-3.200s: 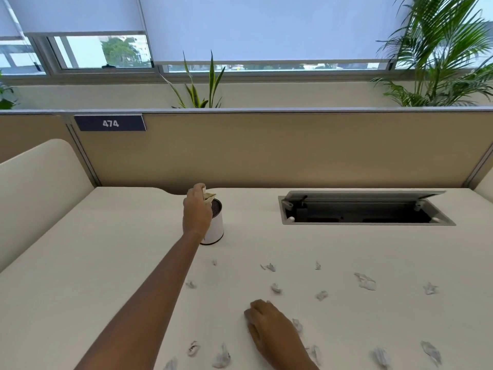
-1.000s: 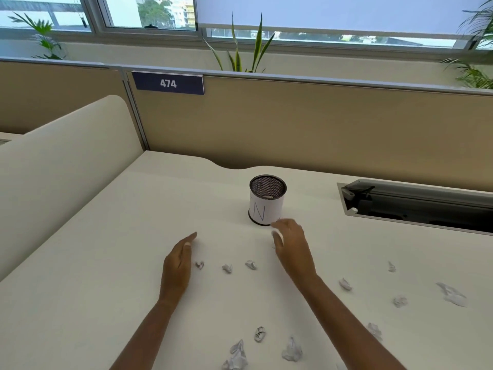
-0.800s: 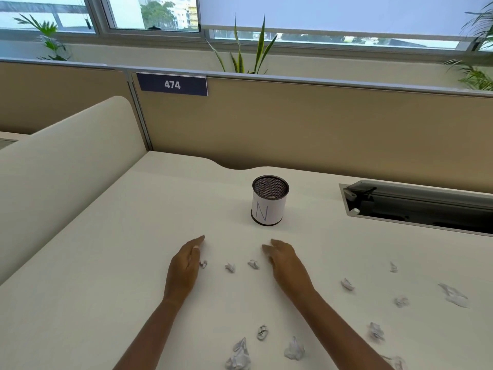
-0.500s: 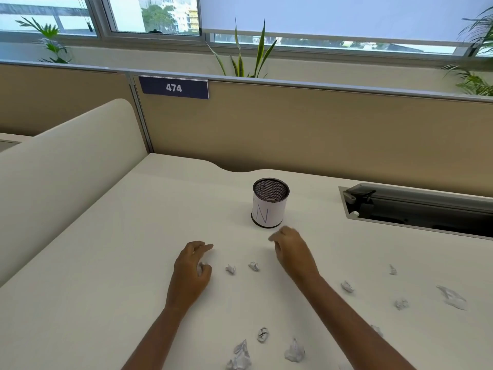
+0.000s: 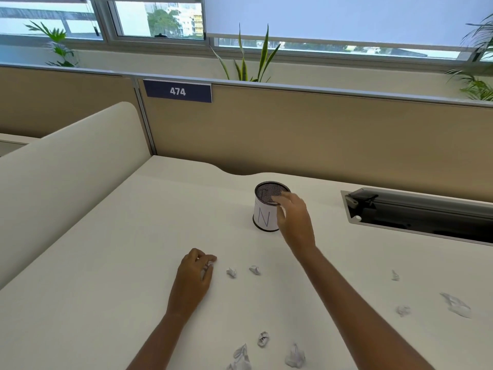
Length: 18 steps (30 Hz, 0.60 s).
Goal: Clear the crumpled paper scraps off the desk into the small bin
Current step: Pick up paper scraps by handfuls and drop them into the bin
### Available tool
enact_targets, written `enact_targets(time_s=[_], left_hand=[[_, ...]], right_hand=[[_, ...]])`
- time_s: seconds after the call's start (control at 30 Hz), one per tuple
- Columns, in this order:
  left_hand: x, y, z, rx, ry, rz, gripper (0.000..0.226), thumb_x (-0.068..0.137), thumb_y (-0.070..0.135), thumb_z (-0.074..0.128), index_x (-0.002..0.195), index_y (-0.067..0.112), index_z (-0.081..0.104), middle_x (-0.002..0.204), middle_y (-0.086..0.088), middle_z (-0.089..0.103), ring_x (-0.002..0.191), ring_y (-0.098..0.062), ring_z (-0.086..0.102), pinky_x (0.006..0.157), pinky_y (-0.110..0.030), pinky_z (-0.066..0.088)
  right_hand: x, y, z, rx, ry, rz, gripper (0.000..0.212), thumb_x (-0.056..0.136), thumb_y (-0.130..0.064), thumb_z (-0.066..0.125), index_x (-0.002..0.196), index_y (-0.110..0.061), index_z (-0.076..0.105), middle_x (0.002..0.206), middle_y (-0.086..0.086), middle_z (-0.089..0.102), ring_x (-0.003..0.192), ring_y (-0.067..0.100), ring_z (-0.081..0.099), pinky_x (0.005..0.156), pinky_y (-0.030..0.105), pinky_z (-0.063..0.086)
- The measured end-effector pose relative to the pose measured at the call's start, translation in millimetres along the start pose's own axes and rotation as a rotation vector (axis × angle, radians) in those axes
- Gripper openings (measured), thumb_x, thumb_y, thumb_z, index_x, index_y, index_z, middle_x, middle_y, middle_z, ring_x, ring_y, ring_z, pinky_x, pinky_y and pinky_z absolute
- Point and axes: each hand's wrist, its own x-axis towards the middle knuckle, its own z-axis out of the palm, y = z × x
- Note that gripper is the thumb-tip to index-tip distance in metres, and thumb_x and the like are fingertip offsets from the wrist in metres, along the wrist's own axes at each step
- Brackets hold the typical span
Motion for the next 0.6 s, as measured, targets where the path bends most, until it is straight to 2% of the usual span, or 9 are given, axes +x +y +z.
enact_targets(time_s=[0.07,0.13,0.27,0.33,0.4,0.47,0.53,0.6], left_hand=[[1.9,4.5,0.1,-0.038,0.011,-0.027,0.016,0.088,0.008,0.055,0.093,0.004,0.070,0.088,-0.003,0.055,0.077,-0.013,0.057,0.076,-0.023,0.046],[6.8,16.9,0.2,-0.077,0.053,-0.056,0.015,0.088,0.002,0.057,0.095,0.003,0.070,0.091,-0.002,0.051,0.072,-0.007,0.054,0.070,-0.012,0.042],[36.3,66.2,3.2,-0.109,0.128,0.107,0.014,0.087,0.002,0.059,0.093,0.002,0.071,0.093,-0.002,0.047,0.070,-0.012,0.052,0.066,0.001,0.038],[60.1,94.9,5.0,-0.118,0.148,0.201,0.014,0.088,0.004,0.058,0.095,0.002,0.070,0.092,-0.001,0.045,0.071,-0.014,0.052,0.068,-0.004,0.037],[83.8,120.1,7.9,-0.118,0.162,0.246,0.017,0.090,0.005,0.056,0.098,-0.001,0.069,0.092,-0.006,0.048,0.074,-0.013,0.051,0.071,-0.008,0.035],[104.2,138.4,12.4,-0.133,0.155,0.222,0.019,0.091,0.005,0.053,0.102,-0.002,0.068,0.098,-0.013,0.052,0.078,-0.015,0.051,0.072,-0.008,0.033],[119.4,148.2,19.6,-0.160,0.112,0.161,0.023,0.092,0.003,0.050,0.108,-0.001,0.065,0.107,-0.015,0.052,0.086,-0.021,0.056,0.072,-0.009,0.034],[127.8,151.5,26.4,-0.185,0.023,0.089,0.030,0.091,0.002,0.049,0.120,0.002,0.058,0.118,-0.015,0.050,0.099,-0.027,0.059,0.082,-0.019,0.043]], right_hand=[[-26.0,13.0,2.1,0.030,0.005,0.082,0.029,0.084,0.006,0.049,0.110,-0.004,0.060,0.123,0.018,0.055,0.115,0.033,0.047,0.091,0.033,0.040],[-49.6,26.5,4.2,0.035,-0.030,0.143,0.029,0.085,0.002,0.050,0.112,-0.006,0.058,0.126,0.017,0.052,0.119,0.030,0.044,0.091,0.026,0.035],[-80.6,47.5,8.7,-0.006,-0.122,0.210,0.028,0.087,-0.008,0.045,0.112,-0.004,0.058,0.127,0.019,0.051,0.120,0.033,0.044,0.096,0.029,0.033],[-90.3,50.0,11.0,-0.054,-0.189,0.218,0.038,0.086,-0.021,0.036,0.110,-0.002,0.059,0.124,0.021,0.054,0.118,0.035,0.047,0.099,0.035,0.038],[-96.5,51.4,13.6,-0.089,-0.187,0.196,0.046,0.081,-0.025,0.029,0.101,-0.002,0.063,0.112,0.022,0.063,0.107,0.035,0.058,0.089,0.041,0.049],[-97.5,49.3,12.6,-0.103,-0.171,0.178,0.044,0.078,-0.022,0.029,0.095,-0.004,0.066,0.103,0.019,0.068,0.098,0.032,0.064,0.077,0.040,0.055],[-97.5,48.2,11.3,-0.104,-0.181,0.179,0.045,0.077,-0.022,0.028,0.096,-0.004,0.066,0.104,0.019,0.067,0.100,0.032,0.063,0.079,0.041,0.054],[-97.3,49.0,11.0,-0.106,-0.173,0.178,0.046,0.077,-0.022,0.028,0.097,-0.004,0.065,0.106,0.019,0.067,0.101,0.033,0.062,0.081,0.043,0.052]])
